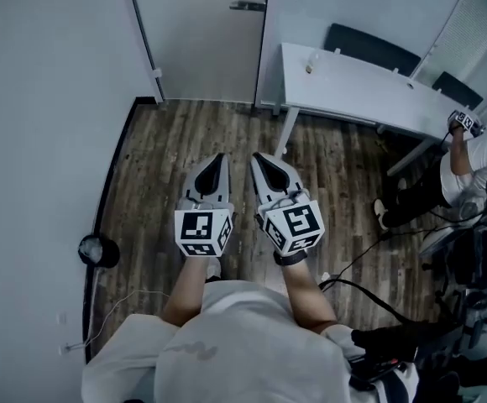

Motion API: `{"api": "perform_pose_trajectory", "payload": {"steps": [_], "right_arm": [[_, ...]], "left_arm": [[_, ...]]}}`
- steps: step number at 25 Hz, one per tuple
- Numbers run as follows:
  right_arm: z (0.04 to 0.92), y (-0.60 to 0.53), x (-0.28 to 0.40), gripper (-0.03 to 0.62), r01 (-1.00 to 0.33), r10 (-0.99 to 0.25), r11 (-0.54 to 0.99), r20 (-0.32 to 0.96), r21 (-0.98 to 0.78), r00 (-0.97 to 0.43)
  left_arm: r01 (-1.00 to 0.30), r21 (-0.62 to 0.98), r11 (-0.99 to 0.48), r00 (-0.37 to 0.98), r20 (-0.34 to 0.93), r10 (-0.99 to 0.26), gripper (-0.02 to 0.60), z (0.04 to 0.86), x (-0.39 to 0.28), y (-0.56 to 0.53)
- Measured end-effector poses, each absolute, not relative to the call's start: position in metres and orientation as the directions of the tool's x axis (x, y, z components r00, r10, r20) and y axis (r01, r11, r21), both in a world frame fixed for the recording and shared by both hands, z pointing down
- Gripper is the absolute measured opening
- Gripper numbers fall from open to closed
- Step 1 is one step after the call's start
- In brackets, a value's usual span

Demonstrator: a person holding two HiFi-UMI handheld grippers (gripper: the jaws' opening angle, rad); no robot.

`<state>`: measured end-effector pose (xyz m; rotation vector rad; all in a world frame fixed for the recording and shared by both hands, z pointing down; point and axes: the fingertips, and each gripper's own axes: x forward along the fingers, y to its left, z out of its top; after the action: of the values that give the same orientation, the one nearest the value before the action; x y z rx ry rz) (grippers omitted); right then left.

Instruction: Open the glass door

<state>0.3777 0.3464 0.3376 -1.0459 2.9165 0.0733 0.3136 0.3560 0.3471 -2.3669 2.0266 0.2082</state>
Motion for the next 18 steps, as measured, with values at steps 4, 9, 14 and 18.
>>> {"api": "perform_pose_trajectory", "payload": {"steps": [4, 9, 14, 18], "right_arm": [[0.340, 0.321, 0.314, -0.002, -0.643, -0.640, 0.766, -0.070, 0.028, -0.765], [0.343, 0.294, 0.253, 0.000, -0.657, -0.653, 0.754, -0.089, 0.016, -0.752], [0.367, 0.268, 0.212, 0.000, -0.620, -0.623, 0.780, -0.022, -0.079, -0.782], [0.390, 0.230, 0.212, 0.000, -0.608, -0.612, 0.778, 0.027, -0.159, -0.790]], "left_arm": [[-0.981, 0.059, -0.183, 0.174, -0.133, -0.976, 0.002, 0.344, 0.263, 0.333], [-0.976, 0.077, -0.204, 0.194, -0.127, -0.973, 0.002, 0.351, 0.205, 0.306], [-0.975, 0.118, -0.189, 0.179, -0.094, -0.979, 0.002, 0.373, 0.166, 0.271], [-0.976, 0.144, -0.166, 0.157, -0.068, -0.985, 0.002, 0.391, 0.158, 0.231]]}}
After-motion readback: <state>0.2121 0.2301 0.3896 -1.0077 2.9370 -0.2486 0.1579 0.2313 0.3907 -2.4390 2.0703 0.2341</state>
